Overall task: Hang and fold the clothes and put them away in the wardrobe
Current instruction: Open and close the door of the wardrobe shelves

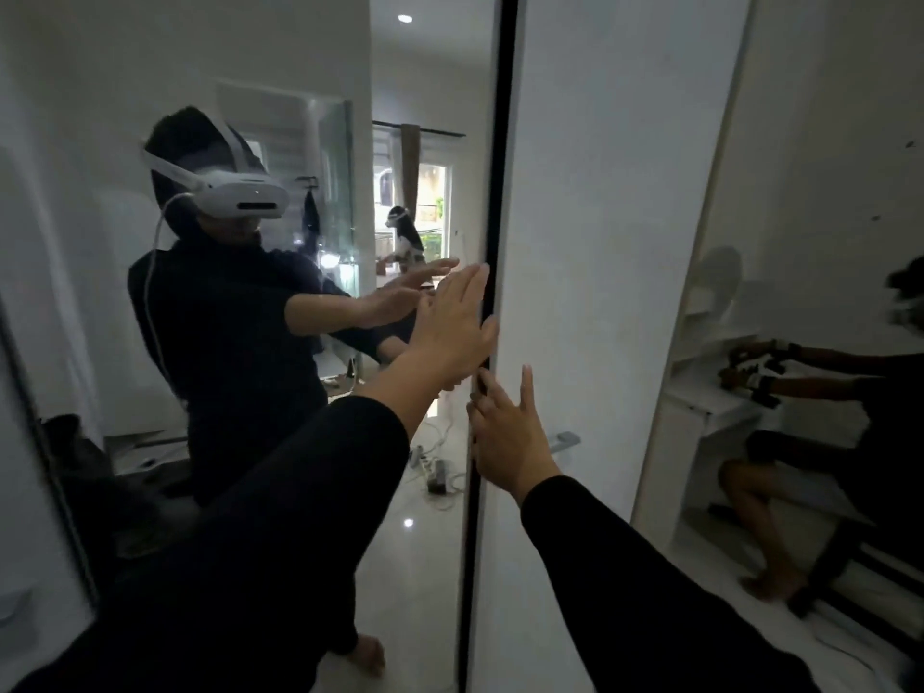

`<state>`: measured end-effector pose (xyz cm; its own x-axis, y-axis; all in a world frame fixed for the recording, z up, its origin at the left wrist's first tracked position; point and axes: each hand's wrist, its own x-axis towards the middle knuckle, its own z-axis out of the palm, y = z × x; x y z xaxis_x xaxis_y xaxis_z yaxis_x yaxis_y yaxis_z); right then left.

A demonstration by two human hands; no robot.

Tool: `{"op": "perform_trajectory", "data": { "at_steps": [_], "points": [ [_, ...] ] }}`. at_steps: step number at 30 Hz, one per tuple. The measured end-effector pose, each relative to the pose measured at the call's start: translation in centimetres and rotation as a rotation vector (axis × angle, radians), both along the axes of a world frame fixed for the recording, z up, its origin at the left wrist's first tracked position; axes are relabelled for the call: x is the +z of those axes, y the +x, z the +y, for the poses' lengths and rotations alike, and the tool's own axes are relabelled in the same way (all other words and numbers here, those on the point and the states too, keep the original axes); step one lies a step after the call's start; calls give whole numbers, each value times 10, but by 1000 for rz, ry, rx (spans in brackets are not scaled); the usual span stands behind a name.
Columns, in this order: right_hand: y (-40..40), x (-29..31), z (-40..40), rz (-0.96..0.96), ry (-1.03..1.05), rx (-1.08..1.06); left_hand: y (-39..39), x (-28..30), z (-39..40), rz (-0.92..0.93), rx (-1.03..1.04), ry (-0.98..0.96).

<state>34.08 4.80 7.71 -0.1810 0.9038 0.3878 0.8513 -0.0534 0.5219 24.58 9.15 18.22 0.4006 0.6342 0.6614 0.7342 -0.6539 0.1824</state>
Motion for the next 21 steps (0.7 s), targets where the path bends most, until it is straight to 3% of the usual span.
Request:
{"op": "perform_trajectory", "data": {
  "at_steps": [7, 11, 21],
  "points": [
    [40, -3, 15, -78, 2, 120, 60, 7, 18, -235, -26, -189],
    [46, -9, 22, -60, 10, 133, 75, 10, 27, -454, 0, -168],
    [47, -16, -41, 38, 116, 42, 73, -1, -8, -354, -127, 1]
  ]
}}
